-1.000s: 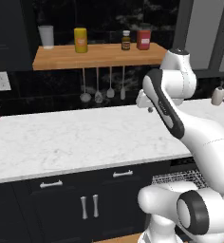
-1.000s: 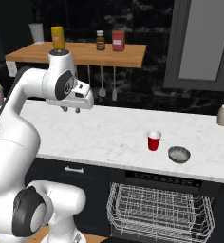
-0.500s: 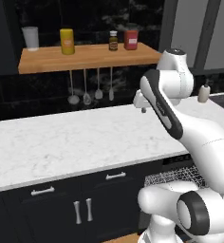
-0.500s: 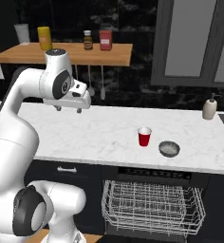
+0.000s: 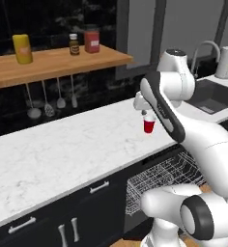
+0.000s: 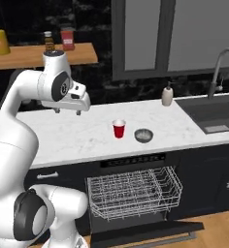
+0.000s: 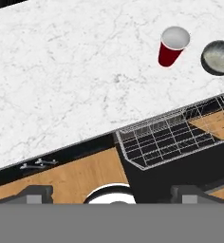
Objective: Pick up the cup and bowl from the counter, place them in the dishwasher, and close the dishwasher door.
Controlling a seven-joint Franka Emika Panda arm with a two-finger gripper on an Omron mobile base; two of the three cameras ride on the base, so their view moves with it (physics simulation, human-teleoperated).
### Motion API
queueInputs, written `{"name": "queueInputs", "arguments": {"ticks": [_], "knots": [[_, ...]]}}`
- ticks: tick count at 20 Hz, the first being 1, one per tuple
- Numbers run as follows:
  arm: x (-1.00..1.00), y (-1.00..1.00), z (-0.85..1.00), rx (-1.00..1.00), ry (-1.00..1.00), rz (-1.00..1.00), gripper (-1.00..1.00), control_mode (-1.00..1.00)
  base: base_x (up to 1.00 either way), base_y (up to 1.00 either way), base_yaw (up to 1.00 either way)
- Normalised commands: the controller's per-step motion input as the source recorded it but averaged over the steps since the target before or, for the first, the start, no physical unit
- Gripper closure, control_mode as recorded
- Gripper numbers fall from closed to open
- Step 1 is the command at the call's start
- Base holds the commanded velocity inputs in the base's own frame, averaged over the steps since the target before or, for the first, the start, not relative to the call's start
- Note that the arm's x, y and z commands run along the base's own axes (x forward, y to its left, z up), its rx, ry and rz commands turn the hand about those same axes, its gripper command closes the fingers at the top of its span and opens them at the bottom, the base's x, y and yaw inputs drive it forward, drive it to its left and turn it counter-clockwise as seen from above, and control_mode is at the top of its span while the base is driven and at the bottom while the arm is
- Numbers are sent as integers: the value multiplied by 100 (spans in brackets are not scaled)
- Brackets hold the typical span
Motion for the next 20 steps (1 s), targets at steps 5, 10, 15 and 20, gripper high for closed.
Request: {"name": "queueInputs", "arguments": {"ticks": [5,10,15,20], "knots": [[0,0,0,0,0,0,-100,100,-28,54,-50],[0,0,0,0,0,0,-100,100,-19,58,-49],[0,0,0,0,0,0,-100,100,-1,58,-44],[0,0,0,0,0,0,-100,100,2,59,-38]]}}
